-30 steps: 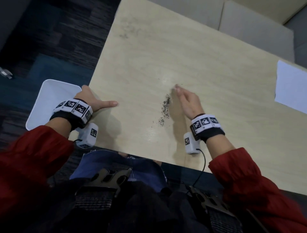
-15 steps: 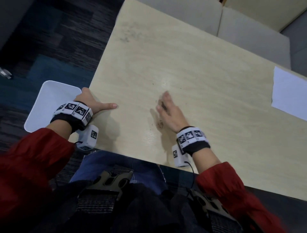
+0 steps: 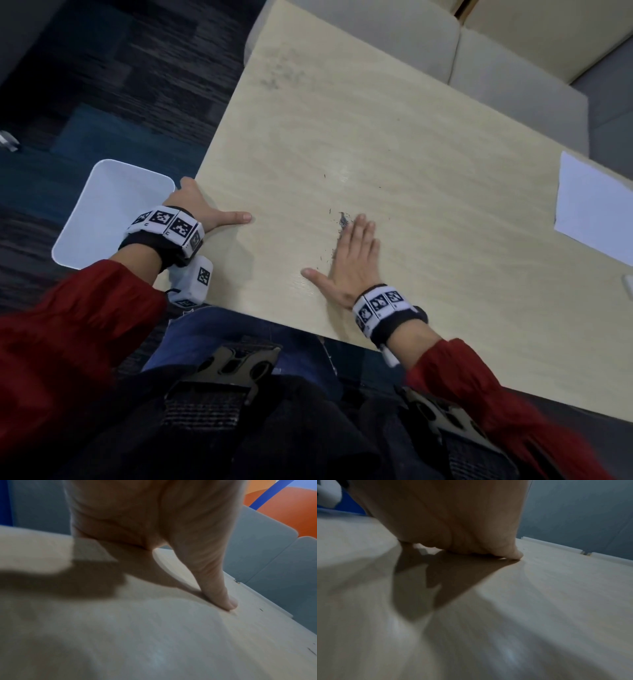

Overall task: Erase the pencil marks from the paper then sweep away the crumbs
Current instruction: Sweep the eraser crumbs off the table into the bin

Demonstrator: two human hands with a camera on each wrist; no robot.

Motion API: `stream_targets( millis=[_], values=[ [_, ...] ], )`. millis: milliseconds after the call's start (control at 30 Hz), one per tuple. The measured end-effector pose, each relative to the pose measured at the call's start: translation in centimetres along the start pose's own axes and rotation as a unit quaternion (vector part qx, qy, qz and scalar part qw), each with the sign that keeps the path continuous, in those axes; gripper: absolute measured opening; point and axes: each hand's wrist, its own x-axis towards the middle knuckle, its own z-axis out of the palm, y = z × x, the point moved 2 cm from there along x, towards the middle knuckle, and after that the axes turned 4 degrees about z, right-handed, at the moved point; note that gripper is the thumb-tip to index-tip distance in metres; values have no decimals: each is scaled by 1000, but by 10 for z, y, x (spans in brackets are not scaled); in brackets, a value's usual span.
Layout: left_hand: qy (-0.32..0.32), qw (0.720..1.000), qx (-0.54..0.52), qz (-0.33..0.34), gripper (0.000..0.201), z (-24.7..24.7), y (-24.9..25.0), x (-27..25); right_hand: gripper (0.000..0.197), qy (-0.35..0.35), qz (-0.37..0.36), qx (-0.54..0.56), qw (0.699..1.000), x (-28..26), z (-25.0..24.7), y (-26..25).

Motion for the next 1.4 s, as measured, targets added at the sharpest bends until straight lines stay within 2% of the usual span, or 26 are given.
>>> stream_targets(
  millis=[67, 133, 233, 300, 367, 433, 500, 567, 633, 700, 767, 800, 833, 900, 967, 1067, 1167, 1233, 1300, 1333, 1400],
  values=[
    [1, 1000, 0, 1, 115, 0, -1, 0, 108, 10, -37, 22, 999, 12, -13, -14],
    [1, 1000, 1, 2, 116, 0, -1, 1, 96, 36, -41, 55, 997, 30, -39, -4],
    [-4, 1000, 2, 4, 117, 0, -2, 2, 77, 92, 17, 146, 985, 67, -83, 43],
    [-6, 1000, 0, 6, 116, 0, -2, 1, 62, 86, 57, 174, 979, 88, -95, 75],
    [-5, 1000, -2, 7, 115, 0, -3, 1, 55, 66, 64, 169, 981, 96, -88, 87],
    [-6, 1000, -3, 7, 115, 0, -3, 2, 54, 72, 34, 187, 979, 86, -73, 77],
    [-7, 1000, -2, 7, 115, -1, -2, 2, 52, 68, -32, 214, 974, 60, -54, 53],
    [-9, 1000, 1, 8, 114, -1, -1, 2, 50, 41, -109, 219, 969, 30, -38, 27],
    [-10, 1000, 4, 7, 115, -1, -1, 3, 48, 16, -142, 270, 952, 10, -34, 18],
    [-11, 1000, 7, 5, 117, -1, -1, 4, 48, 36, -100, 360, 927, 10, -48, 32],
    [-13, 1000, 11, 5, 117, -2, -1, 4, 48, 107, -1, 398, 911, 23, -66, 68],
    [-13, 1000, 13, 6, 117, -2, -1, 3, 50, 122, 51, 387, 913, 32, -71, 87],
    [-12, 1000, 14, 7, 117, -2, 0, 3, 55, 108, 94, 355, 924, 39, -72, 101],
    [-9, 1000, 12, 9, 115, -2, 0, 2, 64, 48, 126, 266, 954, 47, -58, 104],
    [-7, 1000, 10, 10, 115, -2, 0, 3, 69, 29, 91, 221, 970, 40, -40, 79],
    [-11, 1000, 12, 7, 118, -2, -1, 3, 69, 7, -14, 244, 970, 18, -24, 23],
    [-10, 1000, 10, 10, 119, -2, -1, 2, 66, -14, -107, 292, 950, 2, -28, -10],
    [-6, 1000, 4, 11, 120, -3, -2, 2, 70, 23, -106, 331, 938, 0, -44, -4],
    [-7, 1000, 1, 13, 120, -3, -3, 2, 91, 57, -50, 293, 953, -2, -55, 23],
    [-7, 1000, 2, 16, 119, -3, -4, 2, 110, 46, -13, 240, 970, -3, -55, 42],
    [-8, 1000, 6, 19, 118, -3, -4, 2, 142, -19, 57, 101, 993, -6, -48, 79]
  ],
)
